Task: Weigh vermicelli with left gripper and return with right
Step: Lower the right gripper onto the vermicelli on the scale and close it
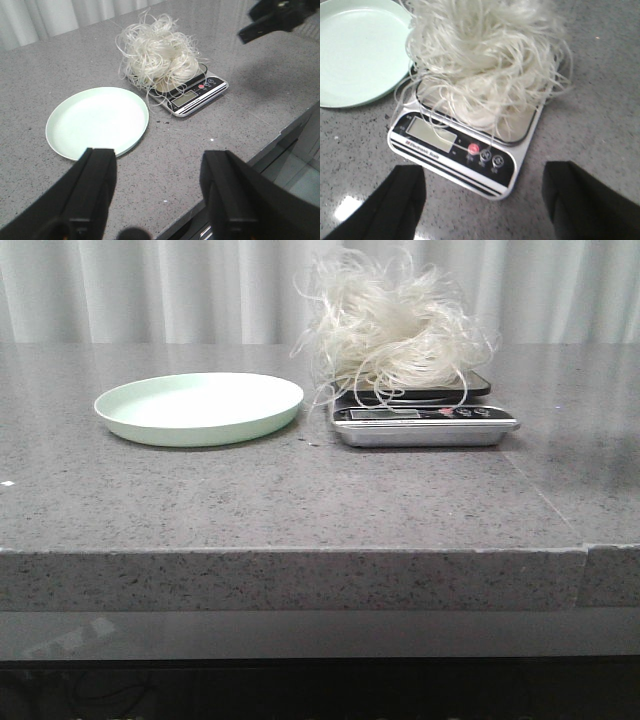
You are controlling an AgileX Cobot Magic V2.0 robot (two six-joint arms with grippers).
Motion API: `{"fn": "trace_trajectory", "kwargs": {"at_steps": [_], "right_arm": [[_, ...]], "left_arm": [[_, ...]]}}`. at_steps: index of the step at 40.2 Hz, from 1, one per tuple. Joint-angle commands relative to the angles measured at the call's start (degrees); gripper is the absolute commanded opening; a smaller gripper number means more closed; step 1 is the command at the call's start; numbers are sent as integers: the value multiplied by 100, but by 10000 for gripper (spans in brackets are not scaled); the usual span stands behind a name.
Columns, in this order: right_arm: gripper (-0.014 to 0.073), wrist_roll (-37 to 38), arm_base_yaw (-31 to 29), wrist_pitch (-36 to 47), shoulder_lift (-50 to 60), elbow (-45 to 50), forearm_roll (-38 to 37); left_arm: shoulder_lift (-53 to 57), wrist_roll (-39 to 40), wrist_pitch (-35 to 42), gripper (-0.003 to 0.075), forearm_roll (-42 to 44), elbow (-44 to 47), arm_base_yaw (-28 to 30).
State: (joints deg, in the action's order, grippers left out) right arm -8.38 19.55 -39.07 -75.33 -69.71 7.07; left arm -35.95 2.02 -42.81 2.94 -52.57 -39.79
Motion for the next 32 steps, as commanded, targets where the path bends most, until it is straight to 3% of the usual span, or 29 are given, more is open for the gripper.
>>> {"fn": "trace_trajectory", "kwargs": {"at_steps": [1,21,32], "right_arm": [[598,-78,177,234,-398,-675,27],[598,-78,418,-104,-2690,-3227,-7],[598,-78,418,-876,-3594,-4300,-373]], "left_arm": [[-7,29,402,460,-56,-136,-32],[-7,29,402,460,-64,-136,-32],[-7,29,402,460,-64,-136,-32]]}}
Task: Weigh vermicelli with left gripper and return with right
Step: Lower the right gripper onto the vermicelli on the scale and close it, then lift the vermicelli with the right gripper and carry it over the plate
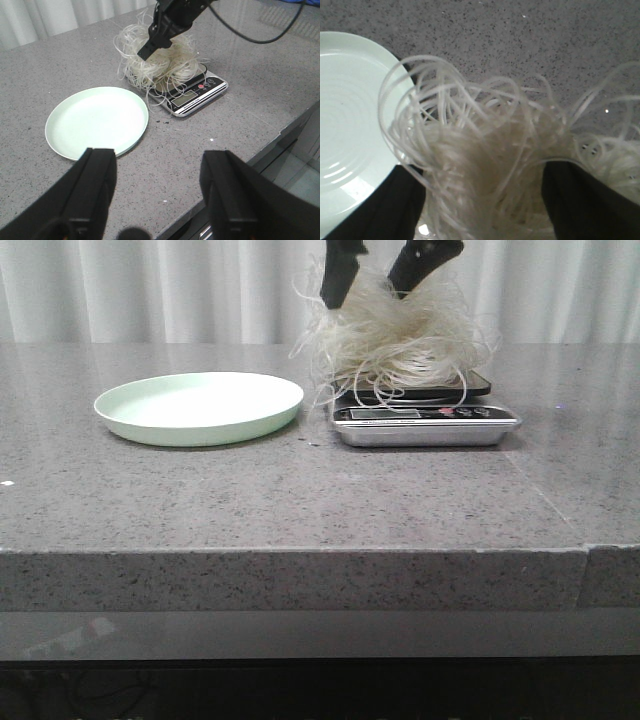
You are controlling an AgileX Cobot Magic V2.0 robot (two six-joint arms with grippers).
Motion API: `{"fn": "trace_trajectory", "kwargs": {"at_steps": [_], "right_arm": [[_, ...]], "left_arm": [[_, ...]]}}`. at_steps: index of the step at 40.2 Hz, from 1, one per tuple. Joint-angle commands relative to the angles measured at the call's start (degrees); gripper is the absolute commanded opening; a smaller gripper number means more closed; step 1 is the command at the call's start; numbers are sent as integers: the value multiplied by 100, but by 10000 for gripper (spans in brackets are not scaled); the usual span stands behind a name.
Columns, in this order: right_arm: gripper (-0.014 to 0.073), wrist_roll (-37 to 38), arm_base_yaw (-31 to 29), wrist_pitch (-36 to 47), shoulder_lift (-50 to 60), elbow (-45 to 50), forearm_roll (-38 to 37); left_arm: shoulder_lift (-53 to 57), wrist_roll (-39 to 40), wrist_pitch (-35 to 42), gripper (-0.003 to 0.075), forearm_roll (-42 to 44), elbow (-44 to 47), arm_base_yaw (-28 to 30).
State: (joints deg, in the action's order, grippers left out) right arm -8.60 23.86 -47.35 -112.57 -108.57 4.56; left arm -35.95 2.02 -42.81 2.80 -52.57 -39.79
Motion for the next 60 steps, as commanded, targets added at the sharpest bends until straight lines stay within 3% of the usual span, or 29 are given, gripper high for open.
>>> {"fn": "trace_trajectory", "kwargs": {"at_steps": [1,6,15,20,28,38,52,60], "right_arm": [[598,-56,-13,-109,66,-476,-134],[568,-56,-13,-367,-118,-667,-195],[266,-56,-13,-435,-158,-702,-207],[186,-56,-13,-435,-158,-702,-207],[183,-56,-7,-621,-152,-997,-201],[178,-56,-7,-1205,-152,-2042,-35],[178,-56,19,-1356,-152,-3581,1300],[178,-101,395,-1232,-152,-4079,1399]], "left_arm": [[-7,29,402,459,-49,-136,-32],[-7,29,402,460,-49,-136,-32],[-7,29,402,460,-49,-136,-32],[-7,29,402,460,-49,-136,-32],[-7,29,402,460,-49,-136,-32],[-7,29,402,460,-49,-136,-32],[-7,29,402,459,-49,-136,-32],[-7,29,402,460,-49,-136,-32]]}}
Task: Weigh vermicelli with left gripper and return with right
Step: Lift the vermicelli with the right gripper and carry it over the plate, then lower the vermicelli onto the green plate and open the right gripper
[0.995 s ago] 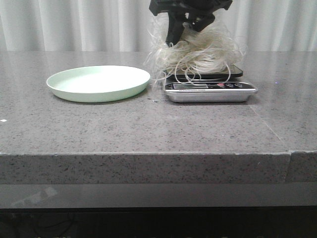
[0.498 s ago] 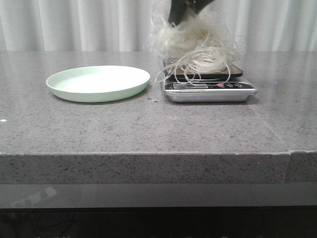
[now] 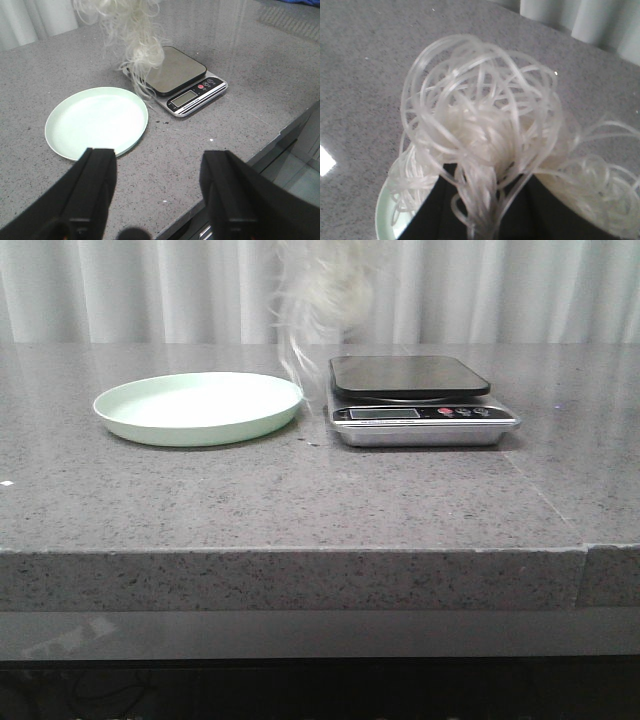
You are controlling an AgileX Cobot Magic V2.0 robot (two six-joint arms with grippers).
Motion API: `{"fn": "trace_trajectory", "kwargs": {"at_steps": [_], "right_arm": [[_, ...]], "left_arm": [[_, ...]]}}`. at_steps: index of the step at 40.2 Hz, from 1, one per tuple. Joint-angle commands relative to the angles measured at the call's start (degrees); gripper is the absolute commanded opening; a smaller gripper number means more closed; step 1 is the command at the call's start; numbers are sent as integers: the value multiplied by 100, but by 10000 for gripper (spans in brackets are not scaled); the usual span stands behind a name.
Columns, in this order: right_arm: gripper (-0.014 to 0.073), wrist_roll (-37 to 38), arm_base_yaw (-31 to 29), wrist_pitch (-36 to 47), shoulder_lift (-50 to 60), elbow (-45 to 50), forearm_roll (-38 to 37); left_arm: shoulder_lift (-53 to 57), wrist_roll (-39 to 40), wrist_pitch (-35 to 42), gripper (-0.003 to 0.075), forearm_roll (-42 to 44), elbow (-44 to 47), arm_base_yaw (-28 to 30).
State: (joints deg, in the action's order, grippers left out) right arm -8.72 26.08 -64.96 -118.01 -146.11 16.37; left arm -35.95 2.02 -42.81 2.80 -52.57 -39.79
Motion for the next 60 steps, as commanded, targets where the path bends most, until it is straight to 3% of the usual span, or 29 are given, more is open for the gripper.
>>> {"fn": "trace_trajectory", "kwargs": {"at_steps": [1,13,22,30,39,42,50,60], "right_arm": [[178,-130,255,572,392,-344,217],[178,-540,978,841,184,-310,176],[178,-545,1009,716,-328,-301,58],[178,-545,1009,143,-796,-301,-572],[181,-536,1009,-227,-1189,-301,-575],[211,-502,1002,-302,-1237,-290,-582],[468,-460,1002,-390,-1191,-283,-682],[483,37,1002,-1203,-548,-294,-1340]], "left_arm": [[-7,29,402,460,-49,-136,-32],[-7,29,437,460,-49,-136,-32],[-7,29,437,460,-49,-136,-32],[-7,29,437,460,-49,-136,-32],[-7,29,437,460,-49,-136,-32],[-7,29,437,459,-49,-136,-32],[-7,29,437,460,-49,-136,-32],[-7,29,437,460,-49,-136,-32]]}}
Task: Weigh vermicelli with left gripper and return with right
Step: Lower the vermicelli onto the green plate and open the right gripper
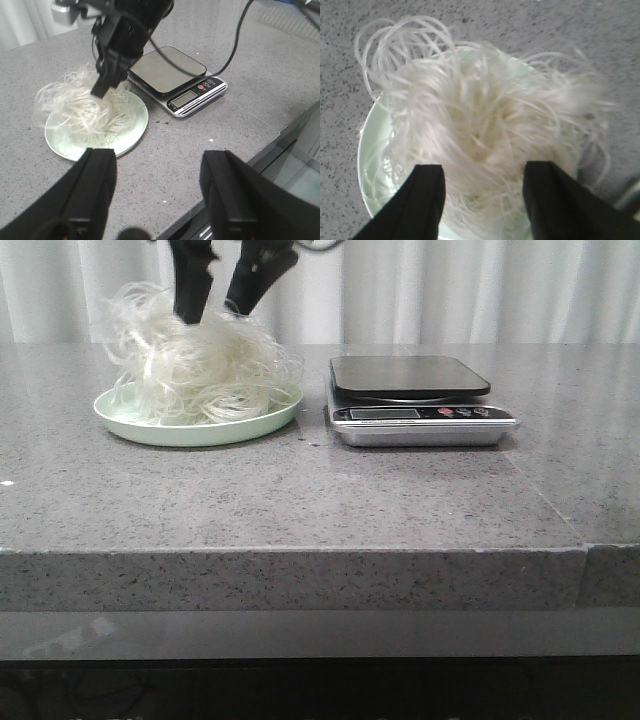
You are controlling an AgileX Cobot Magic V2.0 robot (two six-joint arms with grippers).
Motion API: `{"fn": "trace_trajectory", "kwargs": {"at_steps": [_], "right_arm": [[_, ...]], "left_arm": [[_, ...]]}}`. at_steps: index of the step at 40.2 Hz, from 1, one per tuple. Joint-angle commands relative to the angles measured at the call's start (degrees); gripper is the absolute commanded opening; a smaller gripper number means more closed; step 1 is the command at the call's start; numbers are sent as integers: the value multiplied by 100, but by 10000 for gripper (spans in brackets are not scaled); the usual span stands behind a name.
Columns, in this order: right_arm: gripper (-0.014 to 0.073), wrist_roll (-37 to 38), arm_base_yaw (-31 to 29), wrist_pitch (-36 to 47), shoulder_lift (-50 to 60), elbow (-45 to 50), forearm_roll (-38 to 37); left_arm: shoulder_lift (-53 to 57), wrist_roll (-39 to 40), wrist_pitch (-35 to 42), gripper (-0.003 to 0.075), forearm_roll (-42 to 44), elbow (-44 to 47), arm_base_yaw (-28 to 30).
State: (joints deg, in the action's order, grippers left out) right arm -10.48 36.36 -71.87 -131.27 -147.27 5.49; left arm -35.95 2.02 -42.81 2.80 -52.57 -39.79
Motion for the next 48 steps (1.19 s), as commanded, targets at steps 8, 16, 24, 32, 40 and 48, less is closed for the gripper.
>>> {"fn": "trace_trajectory", "kwargs": {"at_steps": [8,16,24,32,40,48], "right_arm": [[483,593,-26,-511,1582,-178,-388],[483,729,-26,-511,2465,180,-378],[483,729,-26,-239,3358,1338,-378],[483,729,-26,826,4487,3176,-460],[483,840,-138,1992,5838,5296,-453],[483,971,-478,2527,7188,7187,-453]], "left_arm": [[-7,29,437,460,-49,-136,-32],[-7,29,437,460,-49,-136,-32],[-7,29,427,460,-49,-136,-32],[-7,29,416,460,-49,-136,-32],[-7,29,404,459,-49,-136,-32],[-7,29,404,459,-49,-136,-32]]}}
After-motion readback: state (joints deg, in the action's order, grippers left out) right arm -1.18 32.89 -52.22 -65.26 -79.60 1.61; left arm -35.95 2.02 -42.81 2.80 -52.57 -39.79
